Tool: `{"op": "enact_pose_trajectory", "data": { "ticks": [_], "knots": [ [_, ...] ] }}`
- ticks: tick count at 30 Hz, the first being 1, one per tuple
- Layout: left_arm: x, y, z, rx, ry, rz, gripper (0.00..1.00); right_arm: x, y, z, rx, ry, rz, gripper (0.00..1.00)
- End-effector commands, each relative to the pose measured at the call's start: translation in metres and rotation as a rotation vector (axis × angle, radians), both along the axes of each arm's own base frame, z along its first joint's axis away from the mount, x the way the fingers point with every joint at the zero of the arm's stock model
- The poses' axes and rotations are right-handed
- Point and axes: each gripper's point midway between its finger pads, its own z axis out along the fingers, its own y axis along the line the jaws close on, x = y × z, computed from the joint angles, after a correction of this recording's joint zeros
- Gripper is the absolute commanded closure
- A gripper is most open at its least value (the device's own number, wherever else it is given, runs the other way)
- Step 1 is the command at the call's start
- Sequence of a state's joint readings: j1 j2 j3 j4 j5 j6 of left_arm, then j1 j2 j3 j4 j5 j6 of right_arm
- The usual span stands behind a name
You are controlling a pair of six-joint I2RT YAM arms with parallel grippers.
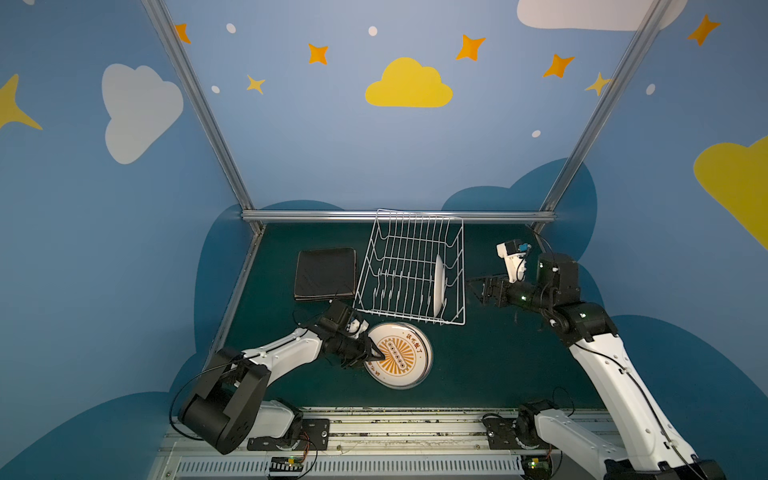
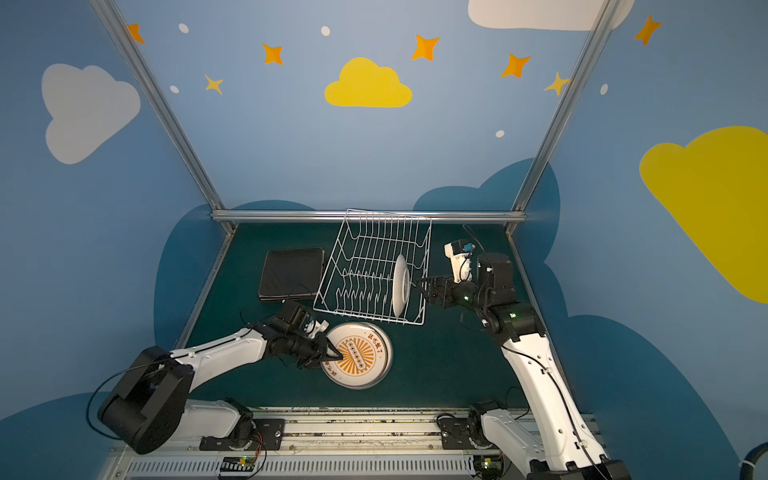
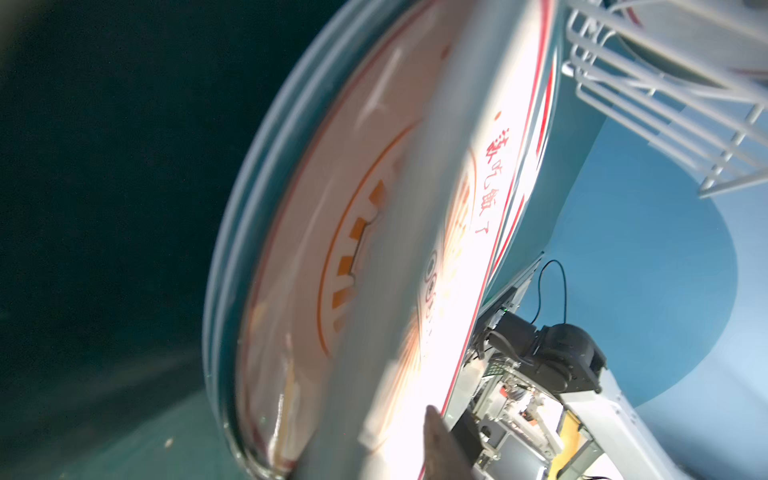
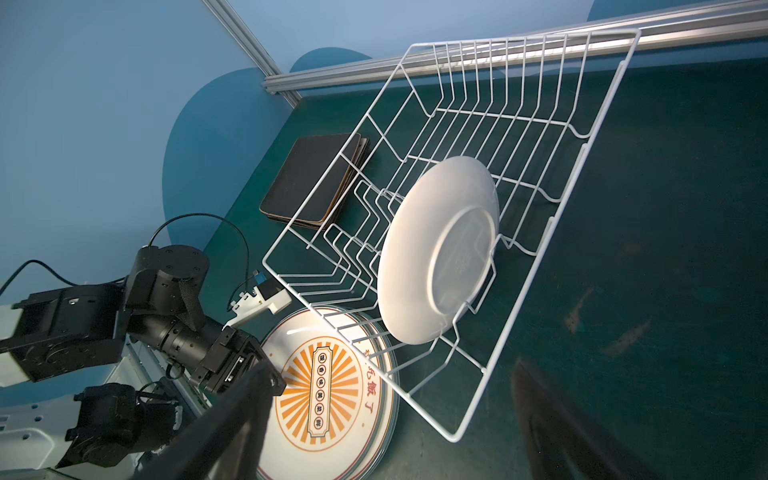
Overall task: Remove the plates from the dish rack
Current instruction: 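Lower the printed plate onto the table stack and open the left gripper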
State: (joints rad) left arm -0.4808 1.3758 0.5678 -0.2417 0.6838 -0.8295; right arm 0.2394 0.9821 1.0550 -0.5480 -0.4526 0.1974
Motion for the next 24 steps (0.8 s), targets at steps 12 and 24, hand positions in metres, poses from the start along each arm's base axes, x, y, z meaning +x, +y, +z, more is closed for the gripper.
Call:
{"op": "enact_pose_trajectory", "data": {
  "ticks": [12, 24],
  "knots": [
    [0.004, 0.007, 0.022, 0.086, -0.016, -0.020, 0.01, 0.005, 0.003, -0.002, 0.015, -0.006, 0.005, 0.10],
    [0.000, 0.019, 0.025, 0.161, -0.012, 0.003, 0.00, 0.005, 0.002, 0.000, 0.013, -0.017, 0.001, 0.10]
  ]
}}
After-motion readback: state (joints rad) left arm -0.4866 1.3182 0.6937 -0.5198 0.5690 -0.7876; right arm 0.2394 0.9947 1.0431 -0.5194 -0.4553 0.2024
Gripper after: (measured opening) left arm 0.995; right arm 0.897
